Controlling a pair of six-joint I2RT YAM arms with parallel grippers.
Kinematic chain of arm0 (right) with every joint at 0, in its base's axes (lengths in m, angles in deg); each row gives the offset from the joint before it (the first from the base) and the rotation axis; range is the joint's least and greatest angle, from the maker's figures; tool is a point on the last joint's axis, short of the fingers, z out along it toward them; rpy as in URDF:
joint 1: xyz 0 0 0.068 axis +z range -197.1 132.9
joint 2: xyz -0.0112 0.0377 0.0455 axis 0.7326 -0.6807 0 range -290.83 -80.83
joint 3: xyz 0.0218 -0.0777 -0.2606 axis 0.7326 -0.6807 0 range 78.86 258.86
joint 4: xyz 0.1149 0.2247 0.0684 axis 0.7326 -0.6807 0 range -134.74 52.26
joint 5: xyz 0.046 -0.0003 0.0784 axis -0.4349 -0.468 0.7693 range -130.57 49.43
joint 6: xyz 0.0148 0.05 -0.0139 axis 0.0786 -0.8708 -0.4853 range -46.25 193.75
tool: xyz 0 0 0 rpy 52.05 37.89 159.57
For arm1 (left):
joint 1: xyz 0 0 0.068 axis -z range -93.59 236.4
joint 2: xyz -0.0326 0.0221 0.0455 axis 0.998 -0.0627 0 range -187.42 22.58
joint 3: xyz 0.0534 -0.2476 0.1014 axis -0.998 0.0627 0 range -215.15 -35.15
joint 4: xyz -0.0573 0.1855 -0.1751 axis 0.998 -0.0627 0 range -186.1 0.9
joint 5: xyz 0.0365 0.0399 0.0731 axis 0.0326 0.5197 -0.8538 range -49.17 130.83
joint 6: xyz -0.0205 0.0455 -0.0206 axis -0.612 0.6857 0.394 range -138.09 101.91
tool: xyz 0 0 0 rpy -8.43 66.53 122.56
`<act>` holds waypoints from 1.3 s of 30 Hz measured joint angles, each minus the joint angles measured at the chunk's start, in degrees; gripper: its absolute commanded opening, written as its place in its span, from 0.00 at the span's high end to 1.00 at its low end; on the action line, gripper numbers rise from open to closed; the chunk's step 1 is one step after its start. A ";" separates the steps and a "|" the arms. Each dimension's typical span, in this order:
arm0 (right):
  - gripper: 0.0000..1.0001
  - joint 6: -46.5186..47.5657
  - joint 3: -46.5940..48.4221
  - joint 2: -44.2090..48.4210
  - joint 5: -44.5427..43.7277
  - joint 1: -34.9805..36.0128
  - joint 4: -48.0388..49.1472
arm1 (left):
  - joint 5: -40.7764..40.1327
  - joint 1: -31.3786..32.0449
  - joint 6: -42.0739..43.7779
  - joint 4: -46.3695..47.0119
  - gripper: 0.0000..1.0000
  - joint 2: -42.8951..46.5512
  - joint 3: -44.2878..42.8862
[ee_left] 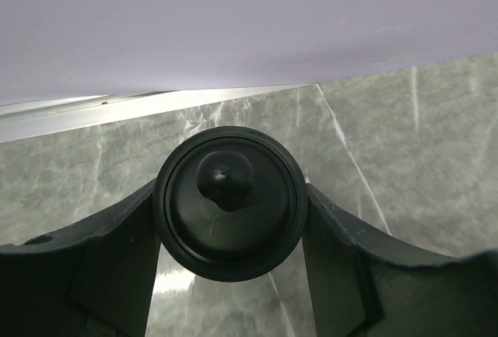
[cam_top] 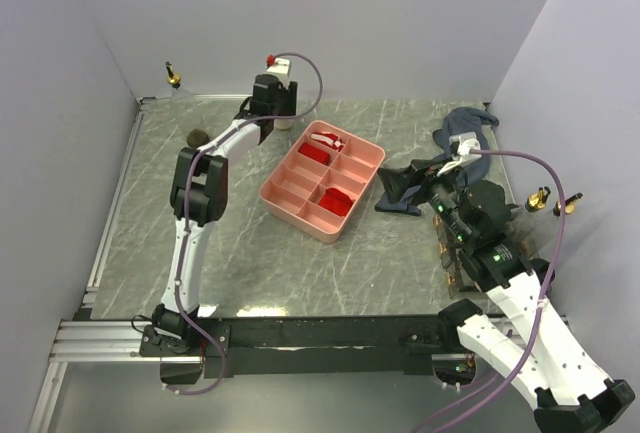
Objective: Organize the condiment bottles
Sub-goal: Pick up the bottle from the center of the board, then place the bottle at the center of the board.
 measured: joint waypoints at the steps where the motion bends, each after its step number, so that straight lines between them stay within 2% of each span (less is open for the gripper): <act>1: 0.00 -0.20 0.00 -0.07 0.15 0.00 0.00 | 0.24 0.07 0.22 -0.48 0.93 1.25 0.83; 5: 0.00 -0.96 0.00 -0.22 0.87 0.00 -0.17 | 0.44 1.16 1.64 -1.53 0.97 8.22 4.17; 10: 0.00 -2.80 0.04 -1.01 0.59 0.00 -1.18 | -0.70 5.68 2.58 -1.22 0.94 23.54 11.89; 14: 0.00 -4.74 2.03 -2.73 -2.73 0.00 -5.77 | -1.73 13.09 2.29 2.14 0.96 38.25 22.77; 19: 0.00 -5.42 4.39 -1.22 -4.55 0.00 -11.47 | -3.08 22.99 1.97 3.93 0.96 49.96 34.73; 28: 0.00 -4.94 4.33 12.59 -4.59 0.00 -19.28 | -9.70 41.64 -1.66 1.92 0.95 62.23 56.39; 33: 0.00 -4.72 2.47 18.10 -3.80 0.00 -21.75 | -14.75 52.59 -4.50 4.28 0.96 67.67 66.69; 39: 0.00 -4.74 1.44 18.21 -3.39 0.00 -24.28 | -20.13 58.12 -6.69 9.79 0.91 68.28 75.14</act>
